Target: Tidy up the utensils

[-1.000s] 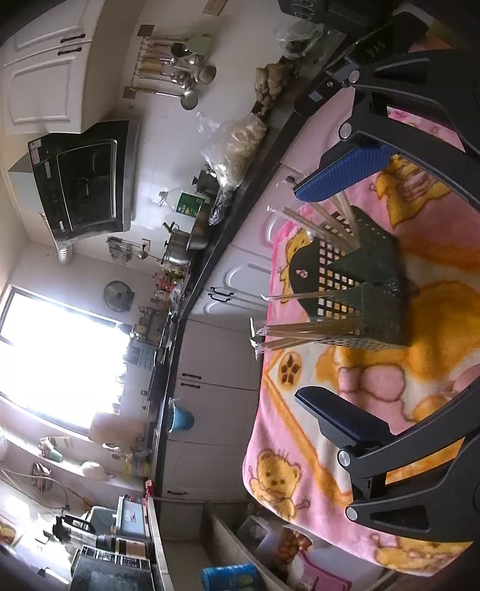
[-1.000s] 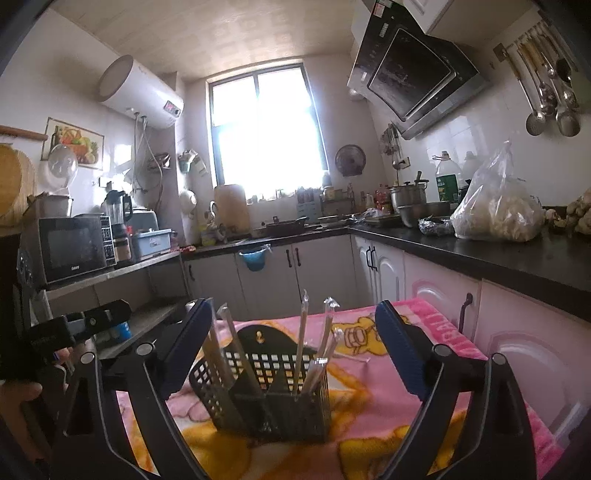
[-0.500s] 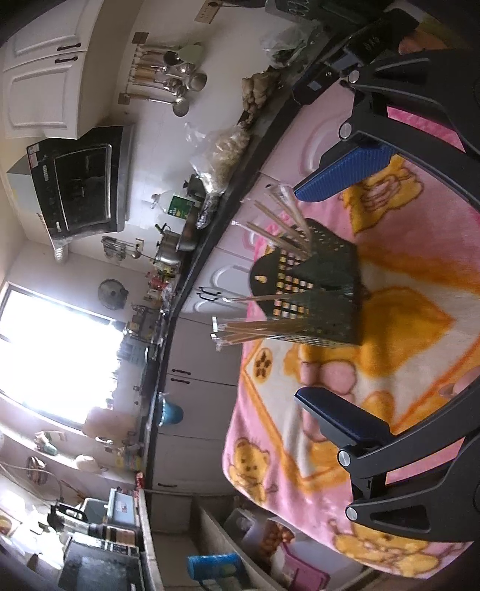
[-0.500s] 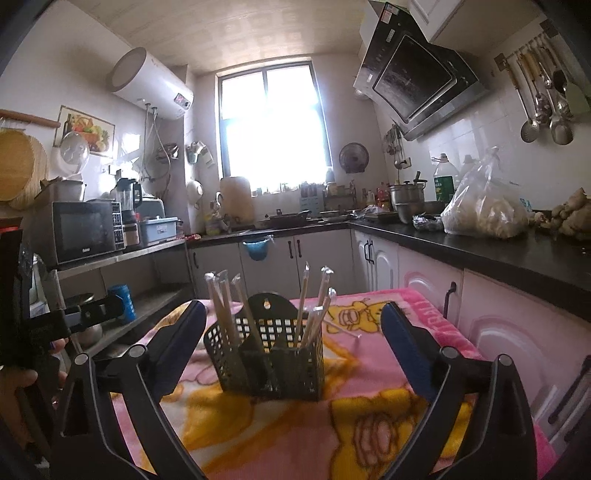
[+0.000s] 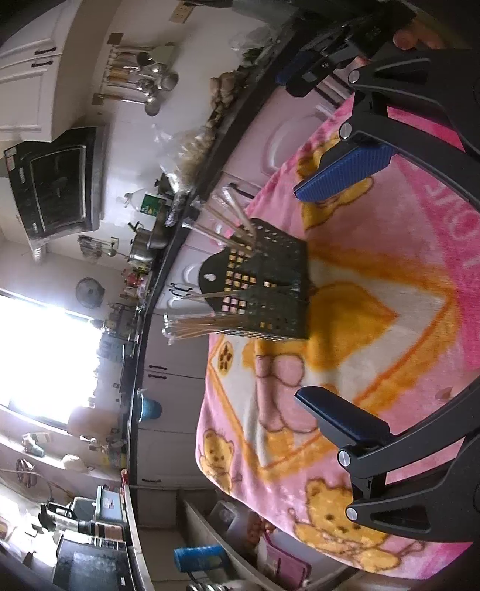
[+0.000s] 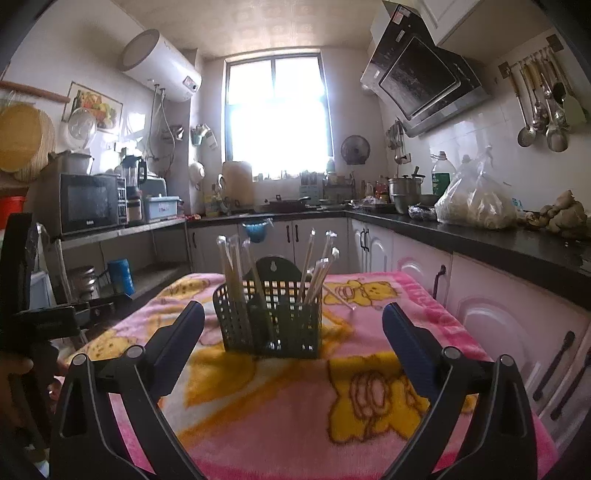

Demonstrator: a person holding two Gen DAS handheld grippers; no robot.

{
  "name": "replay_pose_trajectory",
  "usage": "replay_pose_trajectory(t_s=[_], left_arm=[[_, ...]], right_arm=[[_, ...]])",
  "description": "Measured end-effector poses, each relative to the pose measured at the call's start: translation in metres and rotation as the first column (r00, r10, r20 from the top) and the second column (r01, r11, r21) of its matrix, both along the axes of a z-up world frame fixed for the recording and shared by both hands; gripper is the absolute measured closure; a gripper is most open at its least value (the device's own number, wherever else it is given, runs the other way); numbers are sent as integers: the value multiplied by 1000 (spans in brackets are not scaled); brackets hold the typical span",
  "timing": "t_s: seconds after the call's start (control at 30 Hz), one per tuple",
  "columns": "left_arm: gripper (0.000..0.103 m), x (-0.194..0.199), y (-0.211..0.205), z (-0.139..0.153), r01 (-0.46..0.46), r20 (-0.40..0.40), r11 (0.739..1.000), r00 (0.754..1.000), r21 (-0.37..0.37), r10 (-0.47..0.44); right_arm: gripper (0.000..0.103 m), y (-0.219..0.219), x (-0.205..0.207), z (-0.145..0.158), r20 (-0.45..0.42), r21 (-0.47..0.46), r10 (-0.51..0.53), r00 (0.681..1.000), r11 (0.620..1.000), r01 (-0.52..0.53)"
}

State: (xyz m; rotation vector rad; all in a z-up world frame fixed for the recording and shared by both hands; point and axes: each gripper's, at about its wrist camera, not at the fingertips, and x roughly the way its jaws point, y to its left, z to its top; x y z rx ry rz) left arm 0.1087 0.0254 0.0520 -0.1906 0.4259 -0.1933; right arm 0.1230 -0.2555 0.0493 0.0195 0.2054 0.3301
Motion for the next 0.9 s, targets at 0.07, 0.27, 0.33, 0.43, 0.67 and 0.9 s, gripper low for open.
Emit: replay_pose_trajectory(t_s=[0.07, 0.27, 0.33, 0.43, 0.67, 0.9], left_arm=[[11, -4, -1, -5, 2, -14, 1000, 1000, 7, -2], [11, -12, -2, -23, -11, -55, 999, 998, 30, 12], [11, -13, -2, -29, -15, -70, 999, 997, 35, 17], [11, -16, -2, -39, -30, -90, 998, 995, 48, 34], [11, -22, -4, -65, -45, -154, 997, 987, 55, 53], [11, -28, -5, -81, -60, -181, 997, 981, 51, 68]], right_arm=[[8, 1, -3, -4, -9, -7, -7, 1000, 1000, 7], [7, 3, -8, -17, -67, -8, -48, 997, 999, 48], [7, 4, -10, -24, -81, -8, -57, 995, 998, 56], [7, 4, -13, -32, -84, -16, -80, 993, 997, 79], [6, 5, -16, -52, -144, -20, -85, 986, 996, 83], [6, 6, -20, -63, -183, -15, -83, 979, 997, 82]])
